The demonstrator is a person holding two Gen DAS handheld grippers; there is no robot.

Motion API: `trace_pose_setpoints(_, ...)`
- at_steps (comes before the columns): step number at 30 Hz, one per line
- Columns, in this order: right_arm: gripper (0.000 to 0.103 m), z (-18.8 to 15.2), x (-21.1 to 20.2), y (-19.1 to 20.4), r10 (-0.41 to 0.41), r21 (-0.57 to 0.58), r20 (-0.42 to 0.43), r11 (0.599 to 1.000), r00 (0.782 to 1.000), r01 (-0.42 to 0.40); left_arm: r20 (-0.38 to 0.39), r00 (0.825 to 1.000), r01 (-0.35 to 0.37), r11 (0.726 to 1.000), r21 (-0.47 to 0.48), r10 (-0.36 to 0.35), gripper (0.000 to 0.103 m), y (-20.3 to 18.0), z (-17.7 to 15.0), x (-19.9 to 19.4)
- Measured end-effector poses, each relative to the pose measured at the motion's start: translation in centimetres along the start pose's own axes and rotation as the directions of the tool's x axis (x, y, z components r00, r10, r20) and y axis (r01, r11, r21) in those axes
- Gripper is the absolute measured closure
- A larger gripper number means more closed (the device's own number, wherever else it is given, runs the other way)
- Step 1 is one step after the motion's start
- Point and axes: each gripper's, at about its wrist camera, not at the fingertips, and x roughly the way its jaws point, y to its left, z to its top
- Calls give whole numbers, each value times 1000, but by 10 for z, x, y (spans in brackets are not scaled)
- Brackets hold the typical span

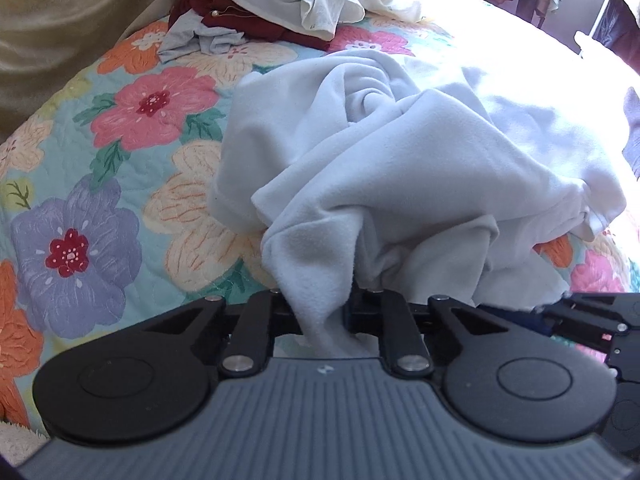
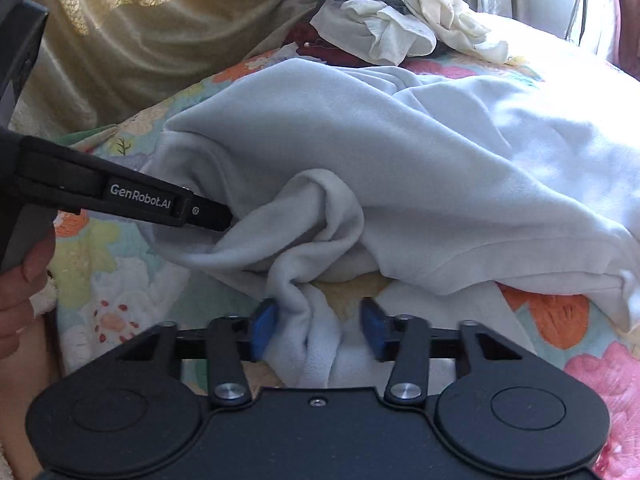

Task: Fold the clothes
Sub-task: 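Grasp the fleece edge with the left gripper while the right gripper grasps nearby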

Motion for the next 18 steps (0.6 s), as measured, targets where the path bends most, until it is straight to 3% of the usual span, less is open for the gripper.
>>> trace_pose_setpoints(1,84,0,-3,0,14,15,8,1000,1000,-14,6,1000,19,1000,-11,-19,89,1,1,-2)
trace_pose_setpoints(5,86,3,-14,2,38,38,39,998,999,-40,43,993,113,992,-56,-111,89,7,4,-12)
trace_pose_setpoints(11,85,4,-24,3,54,51,40,997,998,-56,48,990,137,988,-74,-134,89,8,4,-13)
trace_pose_setpoints(15,68,1,-25,10,3,-3,42,1000,999,-2,47,989,141,987,-71,-138,89,8,5,-14)
trace_pose_setpoints(17,49,1,-26,10,17,2,57,1000,998,-17,45,990,139,988,-63,-136,89,7,4,-14)
trace_pose_setpoints(18,48,1,-25,10,26,8,65,1000,998,-27,44,990,139,989,-59,-136,89,7,4,-14)
